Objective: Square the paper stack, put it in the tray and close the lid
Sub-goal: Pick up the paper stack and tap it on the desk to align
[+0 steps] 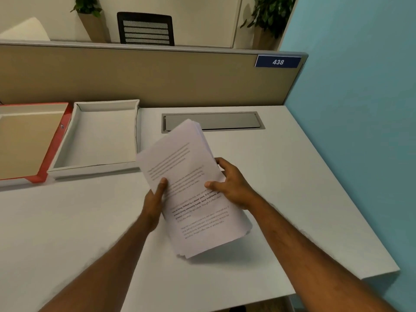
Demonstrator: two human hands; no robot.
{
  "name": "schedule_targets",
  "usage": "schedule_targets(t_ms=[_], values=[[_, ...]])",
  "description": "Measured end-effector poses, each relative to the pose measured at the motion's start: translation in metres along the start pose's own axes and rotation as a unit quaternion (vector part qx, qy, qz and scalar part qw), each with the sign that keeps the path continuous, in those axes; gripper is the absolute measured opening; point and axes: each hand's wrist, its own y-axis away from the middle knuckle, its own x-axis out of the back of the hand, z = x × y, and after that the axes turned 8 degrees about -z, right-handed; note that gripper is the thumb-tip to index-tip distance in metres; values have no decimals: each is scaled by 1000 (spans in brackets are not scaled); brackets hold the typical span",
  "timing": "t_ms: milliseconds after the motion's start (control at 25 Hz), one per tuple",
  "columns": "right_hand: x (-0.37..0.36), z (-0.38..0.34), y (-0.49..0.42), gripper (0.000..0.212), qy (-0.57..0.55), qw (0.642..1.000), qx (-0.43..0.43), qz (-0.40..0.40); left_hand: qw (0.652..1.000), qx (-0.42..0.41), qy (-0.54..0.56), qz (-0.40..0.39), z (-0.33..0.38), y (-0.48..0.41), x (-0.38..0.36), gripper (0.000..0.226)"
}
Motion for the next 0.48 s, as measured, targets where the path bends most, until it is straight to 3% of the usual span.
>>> schedule_targets(t_ms=[120,240,360,480], values=[[9,-14,0,47,32,999,30,5,997,-57,43,11,26,-3,6,52],[19,-10,-3,54,58,997,17,43,984,-162,-49,49,53,4,-8,39],[20,7,-2,58,-4,994,12,110,956,-257,-133,48,68,12,-30,32],[15,22,-1,59,-53,985,16,166,949,-277,-146,33,61,15,-39,41]])
